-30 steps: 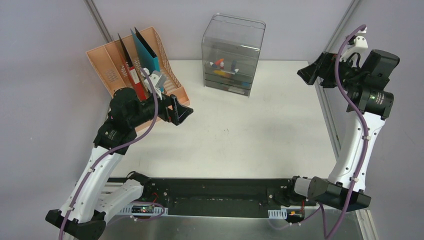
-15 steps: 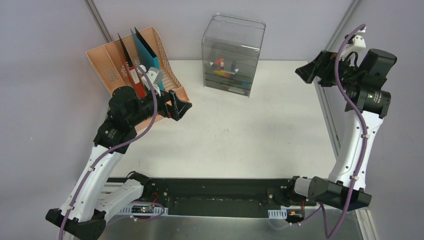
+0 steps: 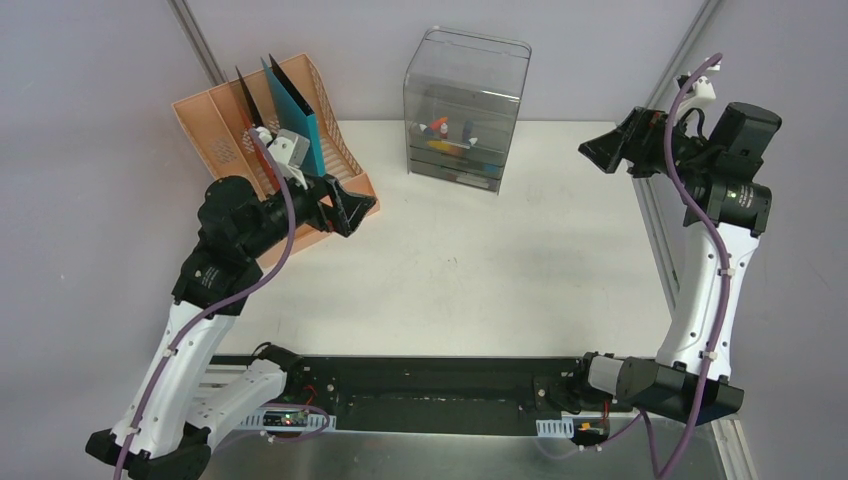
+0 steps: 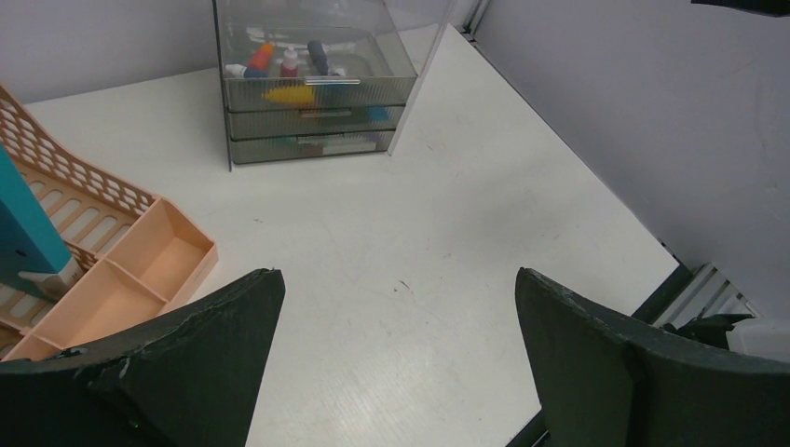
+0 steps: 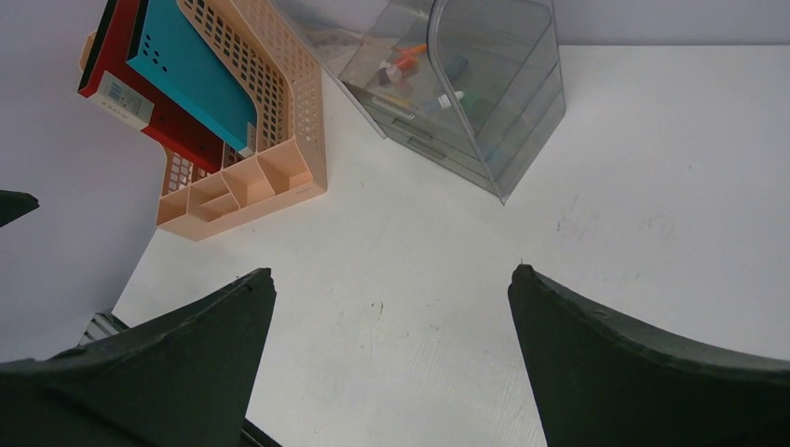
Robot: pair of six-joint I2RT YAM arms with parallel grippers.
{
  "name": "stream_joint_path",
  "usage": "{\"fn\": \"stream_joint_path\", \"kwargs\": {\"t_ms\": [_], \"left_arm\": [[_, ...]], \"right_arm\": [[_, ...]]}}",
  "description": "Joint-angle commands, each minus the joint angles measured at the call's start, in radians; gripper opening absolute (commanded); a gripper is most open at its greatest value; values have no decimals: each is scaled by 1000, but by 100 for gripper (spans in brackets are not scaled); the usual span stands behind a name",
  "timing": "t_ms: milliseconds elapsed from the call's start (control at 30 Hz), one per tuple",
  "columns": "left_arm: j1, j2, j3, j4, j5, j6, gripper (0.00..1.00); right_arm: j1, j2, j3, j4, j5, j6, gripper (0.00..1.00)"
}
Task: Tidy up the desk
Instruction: Reset both arms
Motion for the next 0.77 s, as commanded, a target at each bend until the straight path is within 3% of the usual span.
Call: {"fn": "stream_joint_path", "kwargs": {"t_ms": [0,733], "left_arm": [[11,-9,17,-5,-27,-7,99],[11,8,8,12,-48,52,99]], "right_arm": [[7,-35,-9,47,-72,16,100],[5,-32,-55,112,-63,93,100]]}}
